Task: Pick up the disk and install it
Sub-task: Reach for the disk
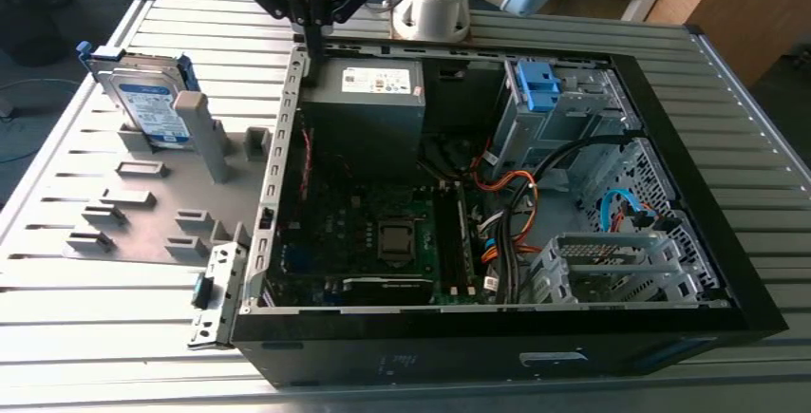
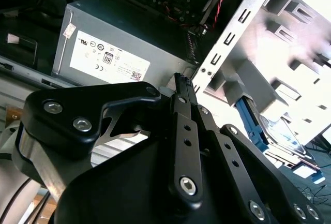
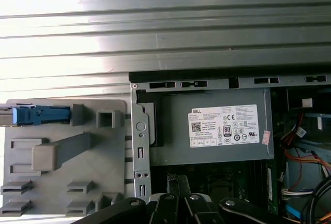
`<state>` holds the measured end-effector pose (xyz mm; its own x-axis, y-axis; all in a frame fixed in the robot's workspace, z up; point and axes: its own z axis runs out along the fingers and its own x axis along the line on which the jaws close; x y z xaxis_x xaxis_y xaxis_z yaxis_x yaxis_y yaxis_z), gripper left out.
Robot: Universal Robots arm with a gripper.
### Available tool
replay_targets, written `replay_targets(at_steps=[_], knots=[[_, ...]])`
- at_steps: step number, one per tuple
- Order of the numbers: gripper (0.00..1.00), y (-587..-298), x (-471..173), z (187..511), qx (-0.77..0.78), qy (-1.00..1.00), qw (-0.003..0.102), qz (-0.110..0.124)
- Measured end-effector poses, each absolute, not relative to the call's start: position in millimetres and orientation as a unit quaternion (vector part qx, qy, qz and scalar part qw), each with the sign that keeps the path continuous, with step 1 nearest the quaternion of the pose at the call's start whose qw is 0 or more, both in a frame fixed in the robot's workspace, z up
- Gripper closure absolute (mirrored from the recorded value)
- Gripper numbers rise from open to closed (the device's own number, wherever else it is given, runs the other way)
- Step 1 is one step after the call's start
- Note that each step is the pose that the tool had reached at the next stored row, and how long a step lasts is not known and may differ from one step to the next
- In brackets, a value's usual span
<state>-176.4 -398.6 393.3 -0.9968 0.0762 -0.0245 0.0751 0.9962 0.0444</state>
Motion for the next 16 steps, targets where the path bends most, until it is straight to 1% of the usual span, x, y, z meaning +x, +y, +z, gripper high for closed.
replay_targets(at_steps=[16], knots=[[0.89,-398.6,-180.1,393.3,0.038,0.999,0.013,0.022]])
